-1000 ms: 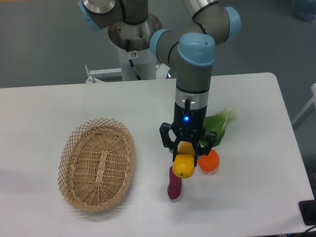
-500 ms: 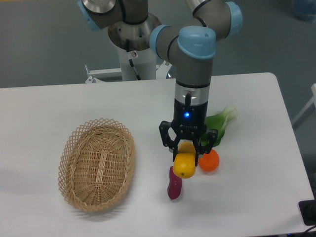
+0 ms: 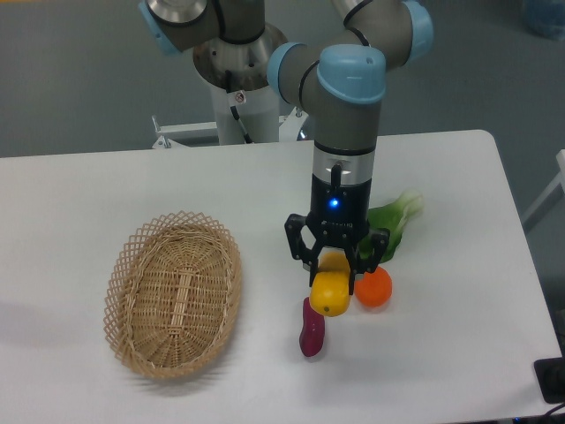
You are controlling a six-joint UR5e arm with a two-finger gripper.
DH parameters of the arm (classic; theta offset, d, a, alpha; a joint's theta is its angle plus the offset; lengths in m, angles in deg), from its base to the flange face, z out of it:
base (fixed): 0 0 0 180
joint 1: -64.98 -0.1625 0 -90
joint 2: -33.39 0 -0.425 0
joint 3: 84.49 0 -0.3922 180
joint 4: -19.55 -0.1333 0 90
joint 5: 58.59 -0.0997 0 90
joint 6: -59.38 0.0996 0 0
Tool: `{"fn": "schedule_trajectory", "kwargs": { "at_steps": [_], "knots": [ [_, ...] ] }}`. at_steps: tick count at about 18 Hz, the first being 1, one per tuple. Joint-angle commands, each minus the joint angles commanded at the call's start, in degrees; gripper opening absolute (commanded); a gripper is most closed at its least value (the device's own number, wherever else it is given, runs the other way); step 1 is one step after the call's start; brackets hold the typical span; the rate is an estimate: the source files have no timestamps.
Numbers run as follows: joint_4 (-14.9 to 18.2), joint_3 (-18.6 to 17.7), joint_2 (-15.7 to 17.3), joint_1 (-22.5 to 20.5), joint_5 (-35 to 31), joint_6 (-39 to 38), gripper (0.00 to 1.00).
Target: Pick up the mango from the table
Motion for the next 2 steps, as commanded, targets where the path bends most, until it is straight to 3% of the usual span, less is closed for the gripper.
{"fn": "schedule_trajectory", "kwargs": {
  "at_steps": [2],
  "knots": [
    [-0.09,0.0,-0.17,0.0,0.09,0.0,0.44]
  ]
}}
